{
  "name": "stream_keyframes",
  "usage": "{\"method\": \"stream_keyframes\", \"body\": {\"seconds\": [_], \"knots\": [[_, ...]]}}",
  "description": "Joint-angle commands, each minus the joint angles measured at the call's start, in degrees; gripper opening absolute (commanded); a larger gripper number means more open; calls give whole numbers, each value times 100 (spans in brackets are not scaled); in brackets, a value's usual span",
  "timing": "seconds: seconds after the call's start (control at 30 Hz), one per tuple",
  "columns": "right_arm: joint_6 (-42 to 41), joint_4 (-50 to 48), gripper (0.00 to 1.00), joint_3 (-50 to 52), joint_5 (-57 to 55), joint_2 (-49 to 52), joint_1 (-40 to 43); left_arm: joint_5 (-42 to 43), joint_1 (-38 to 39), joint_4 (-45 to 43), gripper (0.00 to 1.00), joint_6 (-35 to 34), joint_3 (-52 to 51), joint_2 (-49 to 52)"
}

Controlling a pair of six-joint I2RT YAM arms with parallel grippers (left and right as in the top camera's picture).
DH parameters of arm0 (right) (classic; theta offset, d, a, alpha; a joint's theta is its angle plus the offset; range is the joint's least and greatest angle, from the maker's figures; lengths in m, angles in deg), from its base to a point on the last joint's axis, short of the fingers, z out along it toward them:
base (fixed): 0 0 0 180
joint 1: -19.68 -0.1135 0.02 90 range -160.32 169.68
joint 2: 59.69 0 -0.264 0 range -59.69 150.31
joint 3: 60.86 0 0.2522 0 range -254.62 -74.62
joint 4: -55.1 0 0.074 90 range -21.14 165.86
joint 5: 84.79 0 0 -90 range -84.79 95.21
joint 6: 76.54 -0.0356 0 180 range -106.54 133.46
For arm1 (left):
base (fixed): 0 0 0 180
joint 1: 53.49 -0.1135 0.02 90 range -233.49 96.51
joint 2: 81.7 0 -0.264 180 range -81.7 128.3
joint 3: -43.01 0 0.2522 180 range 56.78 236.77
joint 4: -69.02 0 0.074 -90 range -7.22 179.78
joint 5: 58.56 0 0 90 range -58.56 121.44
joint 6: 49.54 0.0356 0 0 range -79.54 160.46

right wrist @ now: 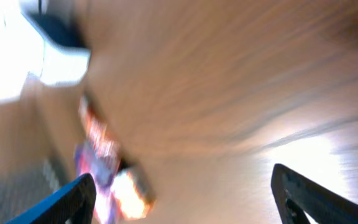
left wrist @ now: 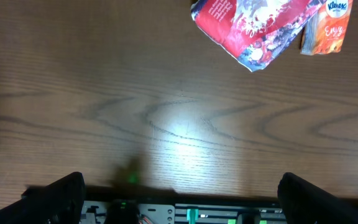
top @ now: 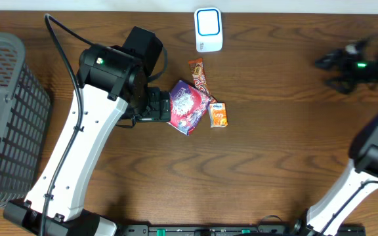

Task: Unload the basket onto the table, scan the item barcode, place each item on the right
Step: 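Swing the green pouch to the right table edge and release it, then reach the right gripper to the orange Kleenex pack and grasp it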

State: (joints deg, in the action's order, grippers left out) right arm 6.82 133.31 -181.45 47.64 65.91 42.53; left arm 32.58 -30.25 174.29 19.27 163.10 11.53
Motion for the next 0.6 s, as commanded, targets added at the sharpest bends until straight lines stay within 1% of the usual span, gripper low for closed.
{"method": "stream_keyframes", "body": {"seconds": [0.0,0.1,0.2,0.3,0.4,0.43,0.5,0.57], "knots": [[887,621,84,7,-83,-216,-933,-33,-35,35,98,-55,-7,11],[885,1036,81,15,-994,-216,-1709,-33,-35,35,98,-55,-7,11],[876,1150,80,46,-1709,-216,-2564,-33,-35,35,98,-55,-7,11],[527,1119,80,57,-2210,-212,-3176,-35,-35,33,98,-55,-7,11],[232,1047,77,63,-2503,-210,-3683,-35,-35,35,98,-55,-7,11],[181,1010,74,68,-2559,-210,-3832,-33,-35,35,98,-55,-7,11],[-2,927,60,68,-2651,-203,-4177,-33,-35,33,98,-55,-7,11],[-52,841,52,68,-2662,-195,-4398,-33,-35,35,98,-55,-7,11]]}}
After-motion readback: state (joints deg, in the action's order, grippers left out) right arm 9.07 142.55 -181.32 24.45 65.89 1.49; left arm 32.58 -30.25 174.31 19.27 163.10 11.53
